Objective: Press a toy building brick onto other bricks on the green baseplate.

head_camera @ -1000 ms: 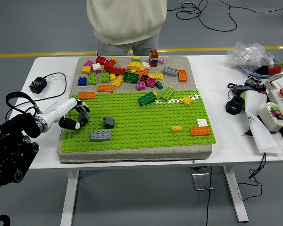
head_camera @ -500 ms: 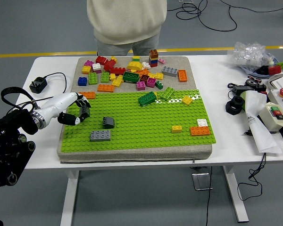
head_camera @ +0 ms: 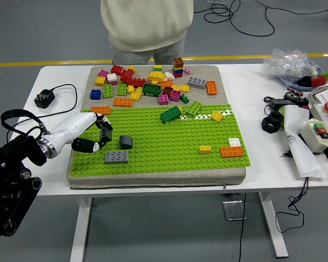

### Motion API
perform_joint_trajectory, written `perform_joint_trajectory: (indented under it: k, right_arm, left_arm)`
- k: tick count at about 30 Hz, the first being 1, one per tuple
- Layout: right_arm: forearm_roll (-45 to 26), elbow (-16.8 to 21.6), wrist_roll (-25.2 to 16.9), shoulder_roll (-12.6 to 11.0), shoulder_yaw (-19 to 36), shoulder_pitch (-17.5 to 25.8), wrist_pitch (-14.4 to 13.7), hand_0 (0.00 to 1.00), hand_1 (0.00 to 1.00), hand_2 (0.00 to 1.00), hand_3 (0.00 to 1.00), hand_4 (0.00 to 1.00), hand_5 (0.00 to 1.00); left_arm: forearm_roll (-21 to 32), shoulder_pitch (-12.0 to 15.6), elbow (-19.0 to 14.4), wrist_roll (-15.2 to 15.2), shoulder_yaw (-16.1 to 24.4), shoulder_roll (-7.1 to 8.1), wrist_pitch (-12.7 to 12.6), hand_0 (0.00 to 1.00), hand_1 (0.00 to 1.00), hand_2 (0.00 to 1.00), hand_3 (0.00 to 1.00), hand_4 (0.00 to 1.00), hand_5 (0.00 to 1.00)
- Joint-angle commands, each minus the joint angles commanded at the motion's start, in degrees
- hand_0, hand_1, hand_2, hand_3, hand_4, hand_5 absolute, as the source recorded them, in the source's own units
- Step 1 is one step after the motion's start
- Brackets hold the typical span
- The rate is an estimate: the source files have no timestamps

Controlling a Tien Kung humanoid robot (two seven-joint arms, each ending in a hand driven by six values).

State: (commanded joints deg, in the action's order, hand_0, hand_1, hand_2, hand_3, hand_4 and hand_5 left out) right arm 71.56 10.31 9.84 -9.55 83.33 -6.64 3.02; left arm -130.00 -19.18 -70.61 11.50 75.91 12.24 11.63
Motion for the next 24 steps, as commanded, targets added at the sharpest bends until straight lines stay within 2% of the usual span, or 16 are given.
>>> perform_joint_trajectory:
  k: [1, 10, 24]
  right_arm:
    - [0.2, 0.0, 0.1, -0.1, 0.2, 0.0, 0.0, 0.788, 0.722, 0.759, 0.768, 0.998, 0.691]
    - [0.6, 0.0, 0.1, -0.3, 0.3, 0.2, 0.1, 0.787, 0.722, 0.759, 0.768, 0.998, 0.692]
    - [0.5, 0.0, 0.1, -0.1, 0.1, 0.2, 0.0, 0.788, 0.722, 0.759, 0.768, 0.998, 0.691]
  left_arm:
    - [0.0, 1.1, -1.3, -0.2, -0.4, 0.19, 0.2, 0.749, 0.629, 0.535, 0.570, 0.445, 0.002]
    - [0.0, 4.9, -5.7, -0.8, -2.1, 0.99, 0.7, 0.748, 0.629, 0.534, 0.571, 0.441, 0.002]
    - [0.0, 4.3, -3.5, -0.7, -3.2, 0.53, 0.0, 0.747, 0.629, 0.535, 0.571, 0.445, 0.002]
